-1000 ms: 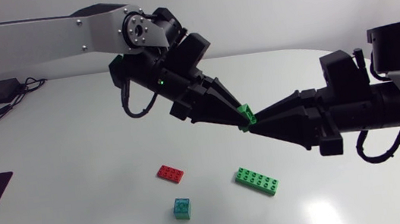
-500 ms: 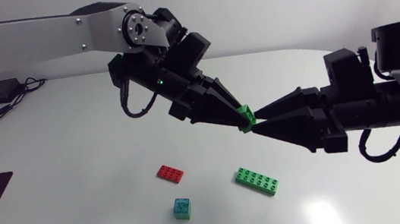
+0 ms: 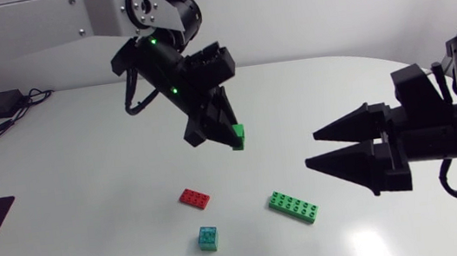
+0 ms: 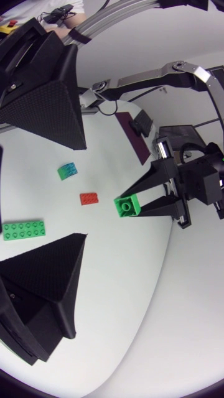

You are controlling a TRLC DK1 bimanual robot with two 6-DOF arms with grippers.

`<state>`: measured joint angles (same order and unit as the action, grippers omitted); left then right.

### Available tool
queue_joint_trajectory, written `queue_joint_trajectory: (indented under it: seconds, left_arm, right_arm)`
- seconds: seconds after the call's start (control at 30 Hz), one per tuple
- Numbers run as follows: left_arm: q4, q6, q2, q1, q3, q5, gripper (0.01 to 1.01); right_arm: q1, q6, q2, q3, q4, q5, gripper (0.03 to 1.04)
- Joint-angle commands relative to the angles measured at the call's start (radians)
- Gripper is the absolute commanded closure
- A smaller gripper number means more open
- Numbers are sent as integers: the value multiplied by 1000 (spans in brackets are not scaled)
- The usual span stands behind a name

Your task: Separate the duplo bricks

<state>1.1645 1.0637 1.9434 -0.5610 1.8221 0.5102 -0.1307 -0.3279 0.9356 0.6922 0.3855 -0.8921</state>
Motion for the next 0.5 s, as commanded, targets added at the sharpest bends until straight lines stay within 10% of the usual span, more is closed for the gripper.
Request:
queue_joint_trajectory:
  seconds: [0.0, 0.23, 0.47]
  left_arm:
    - [-55, 74, 42, -40, -47, -165, 728]
    - [-266, 209, 123, -119, -184, -634, 726]
    - [-528, 400, 184, -185, -356, -984, 726]
  right_arm:
    - [-3, -82, -24, 21, 47, 45, 80]
    - [-165, -203, -35, -28, 89, 392, 80]
    - [-201, -230, -46, -68, 92, 447, 80]
